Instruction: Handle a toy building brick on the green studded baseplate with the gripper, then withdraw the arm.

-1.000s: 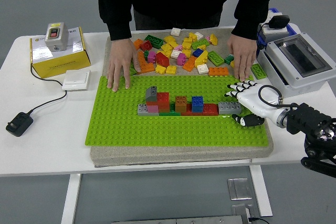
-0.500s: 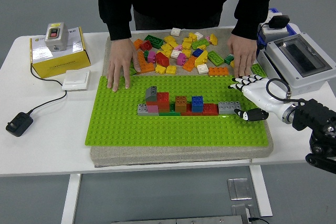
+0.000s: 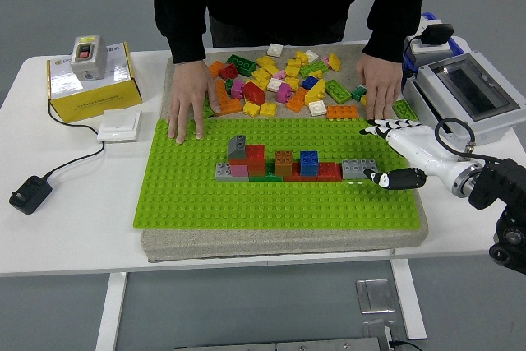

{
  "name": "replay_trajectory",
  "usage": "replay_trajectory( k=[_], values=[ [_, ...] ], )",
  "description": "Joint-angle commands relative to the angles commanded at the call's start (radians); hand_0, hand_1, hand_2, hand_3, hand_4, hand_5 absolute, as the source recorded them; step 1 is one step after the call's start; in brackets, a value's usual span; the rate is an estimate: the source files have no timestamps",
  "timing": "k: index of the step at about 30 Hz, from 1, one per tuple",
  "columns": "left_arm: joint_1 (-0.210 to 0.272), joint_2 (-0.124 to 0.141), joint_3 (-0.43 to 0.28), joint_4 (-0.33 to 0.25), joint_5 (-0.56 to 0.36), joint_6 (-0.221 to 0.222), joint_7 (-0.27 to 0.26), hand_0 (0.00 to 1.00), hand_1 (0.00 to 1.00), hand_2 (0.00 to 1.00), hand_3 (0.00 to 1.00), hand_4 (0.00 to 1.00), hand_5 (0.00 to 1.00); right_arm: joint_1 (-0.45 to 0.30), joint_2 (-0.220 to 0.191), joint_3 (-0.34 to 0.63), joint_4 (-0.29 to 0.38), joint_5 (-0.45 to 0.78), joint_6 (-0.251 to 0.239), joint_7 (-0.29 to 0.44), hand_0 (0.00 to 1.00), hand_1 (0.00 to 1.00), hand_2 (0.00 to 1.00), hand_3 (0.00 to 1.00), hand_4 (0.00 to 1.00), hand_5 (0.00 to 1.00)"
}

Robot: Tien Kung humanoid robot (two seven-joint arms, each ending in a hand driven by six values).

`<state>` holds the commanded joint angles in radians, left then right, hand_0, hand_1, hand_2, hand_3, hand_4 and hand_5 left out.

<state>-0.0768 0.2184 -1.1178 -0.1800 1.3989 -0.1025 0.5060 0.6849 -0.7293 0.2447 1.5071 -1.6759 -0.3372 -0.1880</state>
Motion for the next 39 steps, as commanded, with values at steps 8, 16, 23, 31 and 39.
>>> replay_trajectory(
  k=[8,16,23,31,39],
  values=[
    [0.0,-0.002,-0.003,0.0,0.003,0.0,0.0,0.726,0.665,0.601,0.642,0.255,0.661,-0.012,-0.014,0.028,0.049,-0.026,0.056,-0.051,0.514,0.571,0.892,0.86,0.002,0.482],
    [-0.002,-0.002,-0.004,0.0,0.004,-0.001,0.0,0.722,0.663,0.601,0.641,0.256,0.662,0.013,0.016,0.013,0.03,0.006,0.111,-0.092,0.216,0.304,0.88,0.852,0.002,0.712],
    [-0.001,-0.001,-0.001,0.0,0.003,-0.003,0.0,0.721,0.665,0.601,0.64,0.257,0.664,0.027,0.063,-0.027,-0.042,0.015,0.124,-0.099,0.071,0.216,0.832,0.812,0.002,0.595],
    [-0.001,0.0,-0.001,0.0,0.003,-0.003,-0.002,0.721,0.665,0.6,0.639,0.257,0.663,0.03,0.073,-0.03,-0.051,0.008,0.12,-0.1,0.069,0.21,0.824,0.798,0.002,0.557],
    [-0.002,0.0,-0.001,0.0,0.002,-0.003,-0.005,0.719,0.662,0.6,0.639,0.256,0.664,0.036,0.069,-0.035,-0.044,0.004,0.119,-0.103,0.068,0.208,0.814,0.772,0.002,0.572]
  ],
)
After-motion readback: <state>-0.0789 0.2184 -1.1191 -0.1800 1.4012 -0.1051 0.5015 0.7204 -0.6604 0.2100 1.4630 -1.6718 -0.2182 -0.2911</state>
